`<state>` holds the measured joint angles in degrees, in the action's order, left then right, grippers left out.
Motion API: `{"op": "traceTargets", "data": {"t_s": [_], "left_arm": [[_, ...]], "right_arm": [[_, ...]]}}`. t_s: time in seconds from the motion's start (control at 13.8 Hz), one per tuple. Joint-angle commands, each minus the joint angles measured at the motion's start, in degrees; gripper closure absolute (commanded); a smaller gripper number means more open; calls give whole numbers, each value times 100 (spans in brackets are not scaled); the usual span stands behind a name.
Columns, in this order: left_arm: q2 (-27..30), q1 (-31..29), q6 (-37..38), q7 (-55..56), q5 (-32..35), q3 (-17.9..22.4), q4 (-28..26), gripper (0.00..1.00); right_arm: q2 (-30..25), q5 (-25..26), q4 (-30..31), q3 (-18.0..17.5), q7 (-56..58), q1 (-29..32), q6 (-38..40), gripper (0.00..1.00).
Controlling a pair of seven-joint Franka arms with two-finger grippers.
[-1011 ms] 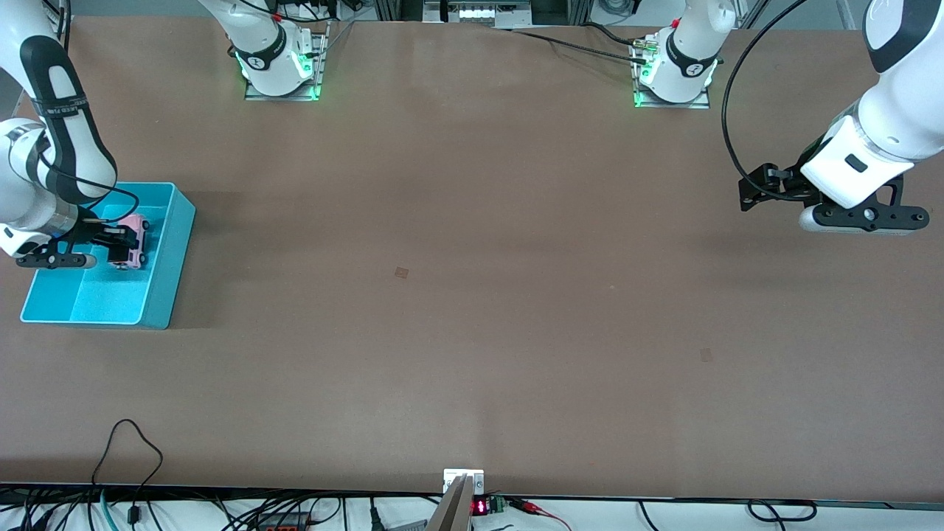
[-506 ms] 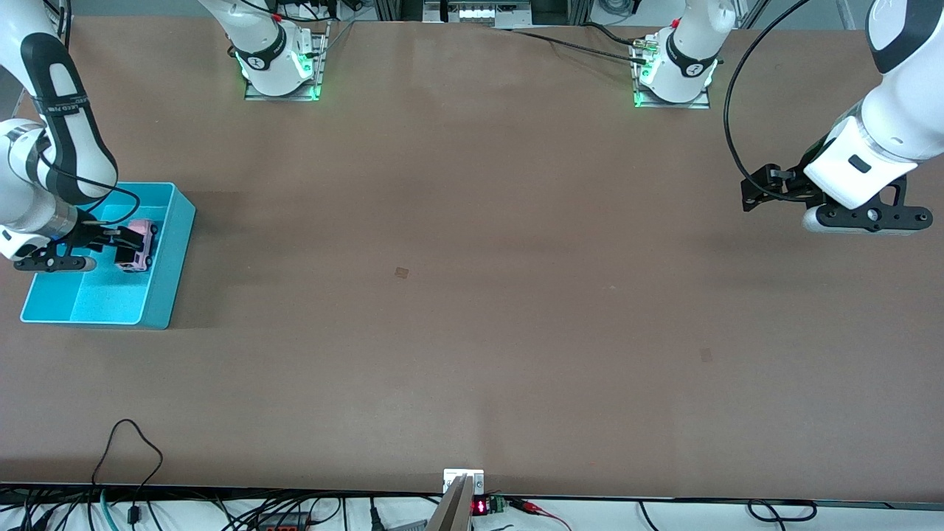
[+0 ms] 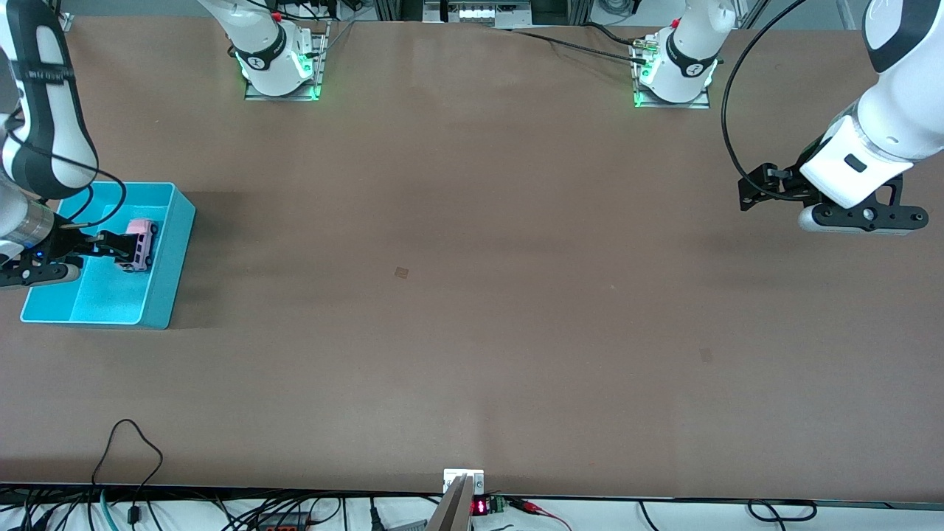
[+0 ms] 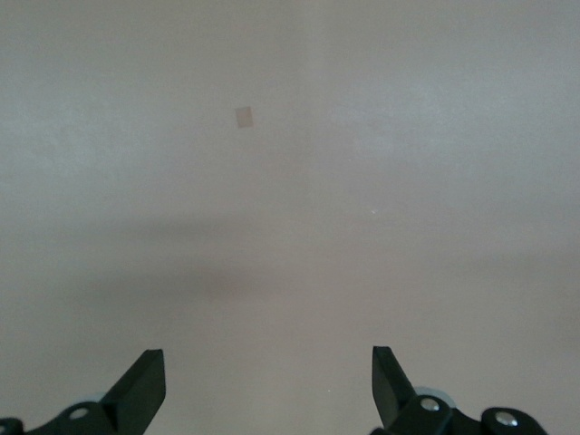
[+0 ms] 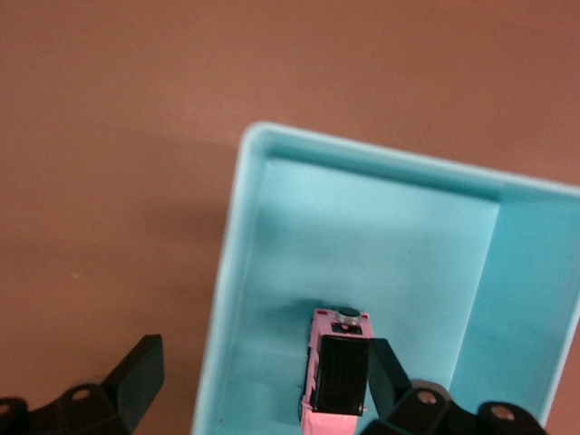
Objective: Wind and store pink jeep toy
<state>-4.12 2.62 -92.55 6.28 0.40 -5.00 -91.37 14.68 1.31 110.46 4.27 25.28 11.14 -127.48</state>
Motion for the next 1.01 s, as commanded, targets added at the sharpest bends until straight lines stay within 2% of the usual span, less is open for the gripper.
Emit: {"op": "traceTargets", "data": {"t_s": [0.0, 0.22, 0.51, 0.79, 0.94], "left_arm": [[17, 11, 105, 66, 56, -27, 76, 0], [26, 11, 105, 49, 56, -27, 76, 0], [17, -16, 96, 49, 56, -18, 76, 0], [-1, -59, 79, -22, 48, 43, 85, 0], [-9, -68, 61, -22, 48, 43, 85, 0]], "right_arm": [[-263, -16, -121, -5, -14, -191, 258, 0], [-473, -25, -130, -40, -58, -384, 345, 0], [-1027, -26, -252, -58, -1293, -902, 1029, 0], [-1142, -26, -1217, -768, -2823, -938, 2522, 0], [-1142, -17, -1579, -1041, -3431, -947, 2885, 0]]}}
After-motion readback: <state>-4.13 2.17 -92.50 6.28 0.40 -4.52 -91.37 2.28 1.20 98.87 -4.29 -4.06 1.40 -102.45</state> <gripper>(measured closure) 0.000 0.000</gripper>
